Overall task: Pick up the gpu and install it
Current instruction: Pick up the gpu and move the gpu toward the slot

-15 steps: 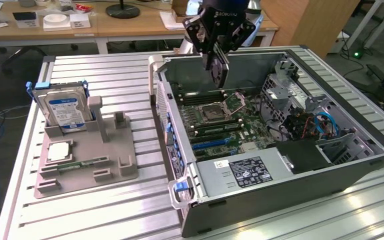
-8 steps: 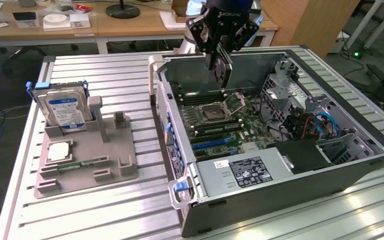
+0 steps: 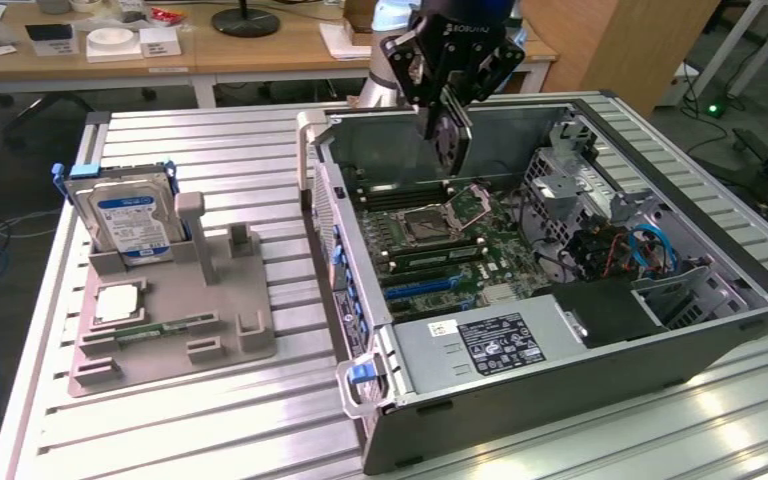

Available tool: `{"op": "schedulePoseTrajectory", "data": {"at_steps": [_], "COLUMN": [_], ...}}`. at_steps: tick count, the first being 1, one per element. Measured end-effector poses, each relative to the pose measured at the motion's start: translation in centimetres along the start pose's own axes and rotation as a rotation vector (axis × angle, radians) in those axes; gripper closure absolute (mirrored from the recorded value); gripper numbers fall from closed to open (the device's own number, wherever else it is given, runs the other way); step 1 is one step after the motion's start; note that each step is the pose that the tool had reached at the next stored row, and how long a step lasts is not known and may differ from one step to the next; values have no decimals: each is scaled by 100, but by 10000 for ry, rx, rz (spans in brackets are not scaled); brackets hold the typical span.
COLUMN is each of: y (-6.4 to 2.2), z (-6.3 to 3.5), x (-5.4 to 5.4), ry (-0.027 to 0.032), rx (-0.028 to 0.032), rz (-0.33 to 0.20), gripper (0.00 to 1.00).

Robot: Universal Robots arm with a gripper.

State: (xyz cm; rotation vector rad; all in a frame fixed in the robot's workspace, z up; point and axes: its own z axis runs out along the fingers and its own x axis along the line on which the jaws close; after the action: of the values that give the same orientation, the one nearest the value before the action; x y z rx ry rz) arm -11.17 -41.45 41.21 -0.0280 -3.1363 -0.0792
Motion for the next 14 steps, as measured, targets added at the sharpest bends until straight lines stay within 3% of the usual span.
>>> {"op": "schedulePoseTrajectory", "data": {"at_steps": [14], "y": [2], "z": [3], "x": [-155], "ry": [0], "rx": [0], "rz": [0], "gripper": [72]}}
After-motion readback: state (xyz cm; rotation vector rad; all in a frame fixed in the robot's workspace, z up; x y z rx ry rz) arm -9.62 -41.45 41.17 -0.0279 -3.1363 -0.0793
